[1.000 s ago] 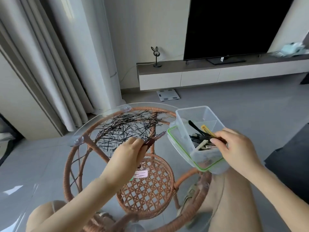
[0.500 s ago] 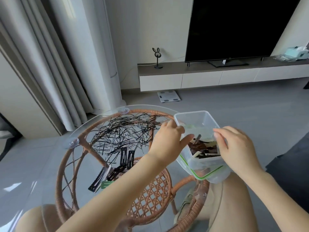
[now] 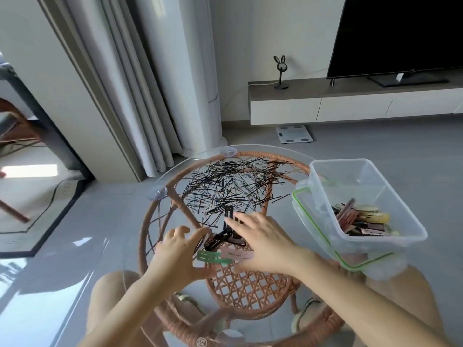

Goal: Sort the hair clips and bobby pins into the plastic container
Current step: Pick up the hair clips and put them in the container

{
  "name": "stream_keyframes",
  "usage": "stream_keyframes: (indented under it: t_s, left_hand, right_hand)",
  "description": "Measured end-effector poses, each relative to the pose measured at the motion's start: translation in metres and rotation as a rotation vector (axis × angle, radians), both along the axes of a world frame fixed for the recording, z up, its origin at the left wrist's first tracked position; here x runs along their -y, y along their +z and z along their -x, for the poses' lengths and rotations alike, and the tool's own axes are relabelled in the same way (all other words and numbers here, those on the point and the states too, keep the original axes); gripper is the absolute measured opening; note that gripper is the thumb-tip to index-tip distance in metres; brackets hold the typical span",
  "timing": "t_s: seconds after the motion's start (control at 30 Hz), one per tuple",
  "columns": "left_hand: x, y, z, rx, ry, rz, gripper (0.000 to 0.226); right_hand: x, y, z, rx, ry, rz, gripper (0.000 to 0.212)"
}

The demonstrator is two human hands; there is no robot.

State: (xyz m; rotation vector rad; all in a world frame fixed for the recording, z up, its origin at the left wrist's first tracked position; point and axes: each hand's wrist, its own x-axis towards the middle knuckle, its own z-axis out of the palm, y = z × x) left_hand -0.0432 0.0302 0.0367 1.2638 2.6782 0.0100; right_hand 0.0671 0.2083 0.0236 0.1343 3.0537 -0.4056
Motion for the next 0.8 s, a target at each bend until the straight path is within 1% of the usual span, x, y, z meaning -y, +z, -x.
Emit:
stream_keyframes:
  t_s: [0.07, 0.13, 0.2, 0.27, 0.33, 0.4, 0.5, 0.53, 0.6, 0.63, 0.7, 0.8]
  left_hand:
    - [-0.004, -0.001, -0.001, 0.043, -0.045, -0.098, 0.083]
    - [-0.009, 0.000, -0.003, 0.078, -0.087, -0.204, 0.072]
    - [-0.011, -0.002, -0.005, 0.061, -0.134, -0.283, 0.057]
    - [-0.012, -0.003, -0.006, 0.027, -0.193, -0.320, 0.044]
    - [-0.011, -0.002, -0.008, -0.018, -0.258, -0.308, 0.036]
    - [-0.008, -0.001, -0.010, -0.085, -0.331, -0.274, 0.023]
    - [-0.006, -0.002, -0.013, -0.139, -0.357, -0.204, 0.023]
    - [-0.005, -0.002, -0.014, -0.121, -0.328, -0.209, 0.019]
    - [-0.006, 0.000, -0.015, -0.021, -0.237, -0.233, 0.007]
    - [-0.007, -0.001, -0.016, -0.021, -0.204, -0.263, 0.013]
    - [-0.010, -0.004, -0.018, -0.050, -0.177, -0.257, 0.019]
    - [-0.009, -0.006, -0.022, -0.093, -0.183, -0.200, 0.020]
  right_hand:
    - [0.000, 0.003, 0.011, 0.032, 0.031, -0.078, 0.106]
    - [0.002, 0.006, 0.014, 0.040, 0.042, -0.115, 0.099]
    - [0.006, 0.006, 0.012, 0.000, 0.050, -0.105, 0.077]
    - [0.010, 0.006, 0.008, -0.054, 0.042, -0.055, 0.054]
    - [0.013, 0.005, 0.002, -0.104, 0.027, -0.043, 0.039]
    - [0.014, 0.001, -0.005, -0.157, 0.043, -0.107, 0.026]
    - [0.014, -0.004, -0.017, -0.202, 0.071, -0.132, 0.027]
    - [0.015, -0.004, -0.020, -0.234, 0.071, -0.127, 0.026]
    - [0.016, -0.003, -0.025, -0.305, 0.053, -0.129, 0.022]
    - [0.017, -0.003, -0.027, -0.315, 0.040, -0.131, 0.020]
    - [0.018, -0.001, -0.031, -0.331, 0.006, -0.111, 0.017]
    - [0.018, 0.004, -0.039, -0.392, -0.053, -0.063, 0.017]
